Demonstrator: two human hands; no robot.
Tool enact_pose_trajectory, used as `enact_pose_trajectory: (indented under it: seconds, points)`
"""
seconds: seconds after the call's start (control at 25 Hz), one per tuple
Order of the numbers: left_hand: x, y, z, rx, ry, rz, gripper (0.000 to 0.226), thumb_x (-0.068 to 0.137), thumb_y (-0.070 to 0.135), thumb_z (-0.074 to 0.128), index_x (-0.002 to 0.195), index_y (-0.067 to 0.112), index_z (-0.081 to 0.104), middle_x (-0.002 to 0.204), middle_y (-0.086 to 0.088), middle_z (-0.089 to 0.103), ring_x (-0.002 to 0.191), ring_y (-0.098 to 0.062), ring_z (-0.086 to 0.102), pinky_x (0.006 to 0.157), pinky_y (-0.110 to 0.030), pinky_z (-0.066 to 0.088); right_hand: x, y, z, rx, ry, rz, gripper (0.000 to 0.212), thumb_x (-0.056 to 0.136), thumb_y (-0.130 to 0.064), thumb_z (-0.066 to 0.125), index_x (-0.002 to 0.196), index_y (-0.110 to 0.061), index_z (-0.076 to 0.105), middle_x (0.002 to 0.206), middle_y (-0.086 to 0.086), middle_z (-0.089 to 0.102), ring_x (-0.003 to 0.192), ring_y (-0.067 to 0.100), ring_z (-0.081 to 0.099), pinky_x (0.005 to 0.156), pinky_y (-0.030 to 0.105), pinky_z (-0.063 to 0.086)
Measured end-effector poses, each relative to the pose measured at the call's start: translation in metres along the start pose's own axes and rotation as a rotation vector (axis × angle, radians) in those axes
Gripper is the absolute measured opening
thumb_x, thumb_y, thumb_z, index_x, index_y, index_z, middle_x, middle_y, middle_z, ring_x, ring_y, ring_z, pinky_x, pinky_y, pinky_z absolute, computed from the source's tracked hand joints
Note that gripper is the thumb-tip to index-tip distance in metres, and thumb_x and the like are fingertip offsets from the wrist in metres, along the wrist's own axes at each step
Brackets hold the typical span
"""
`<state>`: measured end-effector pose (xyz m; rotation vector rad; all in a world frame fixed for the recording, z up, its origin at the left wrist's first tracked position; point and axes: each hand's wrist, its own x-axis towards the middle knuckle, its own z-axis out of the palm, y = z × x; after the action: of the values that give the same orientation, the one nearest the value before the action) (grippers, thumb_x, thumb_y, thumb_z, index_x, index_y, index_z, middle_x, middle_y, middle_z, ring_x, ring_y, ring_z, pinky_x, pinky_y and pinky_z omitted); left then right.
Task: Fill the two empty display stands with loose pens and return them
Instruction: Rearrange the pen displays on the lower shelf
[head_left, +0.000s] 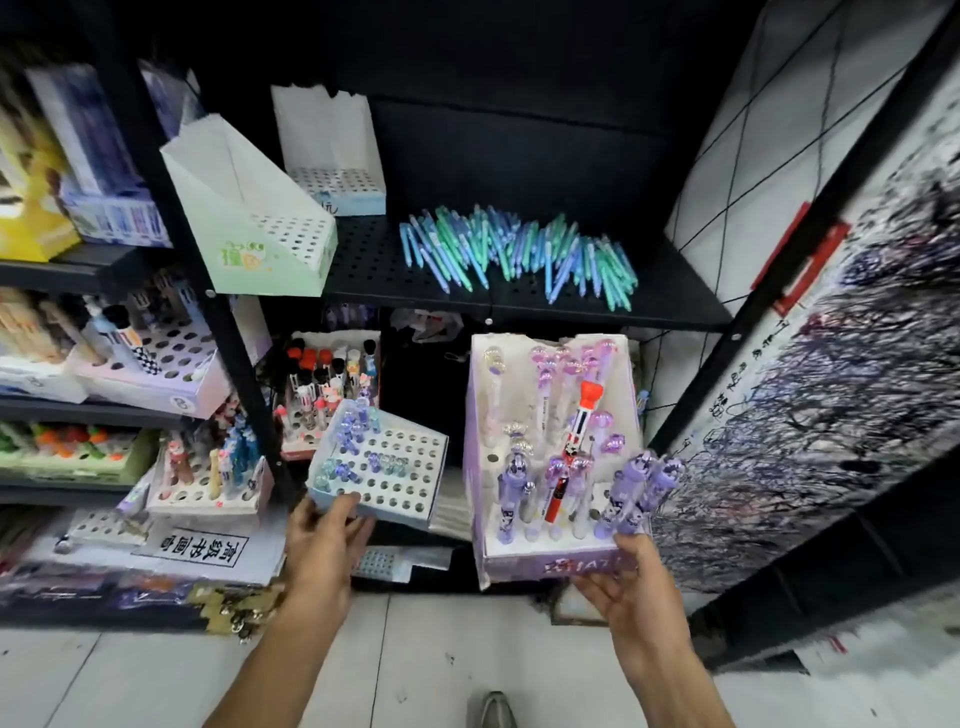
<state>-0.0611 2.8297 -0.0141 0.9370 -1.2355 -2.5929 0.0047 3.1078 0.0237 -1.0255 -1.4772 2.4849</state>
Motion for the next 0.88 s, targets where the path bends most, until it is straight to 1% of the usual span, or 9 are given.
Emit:
enact_pose_trajectory:
  seconds: [0.08,0.12,0.2,0.32,0.4,0.56,0.68,0.76,0.88]
  points:
    - [-0.012,0.006,0.014,0.0,-0.046,-0.004,0.063,0.092,0.003,0.065,0.146,0.015,0.037,0.129,-0.019,0.061,0.097,-0.024,0.067,0.093,-0.038,0.052,-0.02,-0.034,-0.005,0.009,0.004,-0.045,0.014,0.092,-0.017,0.057,0.099,-0.005,0.061,0.08,0.014,0.064,0.07,0.028,0.065,0.067,0.038,0.059]
    - [-0.018,0.008,0.02,0.01,-0.061,-0.009,0.062,0.091,0.004,0.066,0.145,0.016,0.039,0.127,-0.019,0.062,0.095,-0.023,0.068,0.089,-0.037,0.053,-0.027,-0.052,-0.007,0.014,0.009,-0.062,0.015,0.092,-0.018,0.058,0.1,-0.005,0.061,0.081,0.014,0.063,0.07,0.028,0.065,0.063,0.036,0.06]
    - [-0.029,0.011,0.033,0.037,-0.101,-0.02,0.046,0.091,0.004,0.066,0.131,0.018,0.048,0.127,-0.018,0.063,0.095,-0.023,0.068,0.087,-0.036,0.053,-0.038,-0.088,-0.009,0.025,0.009,-0.083,0.015,0.091,-0.02,0.059,0.098,-0.007,0.059,0.083,0.015,0.064,0.069,0.028,0.068,0.058,0.033,0.059]
    - [-0.041,0.011,0.051,0.044,-0.141,-0.018,0.038,0.09,0.003,0.066,0.121,0.02,0.05,0.131,-0.018,0.061,0.1,-0.026,0.066,0.089,-0.037,0.055,-0.048,-0.139,-0.008,0.015,-0.014,-0.127,0.016,0.091,-0.023,0.059,0.099,-0.009,0.057,0.088,0.016,0.066,0.077,0.029,0.068,0.07,0.038,0.059]
    - [-0.049,0.012,0.062,0.05,-0.17,-0.004,0.035,0.091,0.003,0.065,0.122,0.017,0.054,0.128,-0.015,0.063,0.105,-0.028,0.066,0.089,-0.036,0.057,-0.046,-0.167,-0.002,0.029,-0.008,-0.158,0.019,0.092,-0.021,0.06,0.105,-0.008,0.056,0.092,0.016,0.066,0.082,0.029,0.067,0.075,0.038,0.06]
    - [-0.056,0.011,0.074,0.067,-0.185,0.021,0.042,0.091,0.004,0.066,0.128,0.019,0.054,0.126,-0.013,0.064,0.106,-0.029,0.066,0.1,-0.042,0.05,-0.023,-0.213,0.02,0.064,-0.019,-0.151,0.017,0.093,-0.021,0.06,0.105,-0.01,0.052,0.103,0.018,0.063,0.097,0.031,0.065,0.083,0.038,0.057]
    - [-0.054,0.01,0.081,0.086,-0.168,0.033,0.047,0.09,0.004,0.067,0.133,0.019,0.054,0.126,-0.012,0.064,0.105,-0.029,0.067,0.097,-0.041,0.051,0.011,-0.238,0.039,0.074,-0.028,-0.148,0.015,0.093,-0.022,0.06,0.1,-0.011,0.052,0.101,0.017,0.063,0.093,0.03,0.065,0.075,0.036,0.058]
    - [-0.05,0.008,0.085,0.091,-0.144,0.032,0.045,0.089,0.004,0.067,0.13,0.019,0.056,0.126,-0.012,0.065,0.104,-0.029,0.067,0.095,-0.041,0.052,0.038,-0.249,0.051,0.082,-0.027,-0.148,0.014,0.092,-0.022,0.061,0.099,-0.012,0.053,0.1,0.015,0.064,0.088,0.029,0.066,0.067,0.035,0.058]
    - [-0.041,0.006,0.088,0.085,-0.118,0.027,0.041,0.089,0.002,0.068,0.124,0.02,0.057,0.126,-0.013,0.064,0.103,-0.03,0.067,0.093,-0.042,0.052,0.076,-0.258,0.063,0.084,-0.035,-0.137,0.014,0.092,-0.023,0.06,0.098,-0.012,0.055,0.098,0.014,0.064,0.082,0.027,0.066,0.061,0.034,0.059]
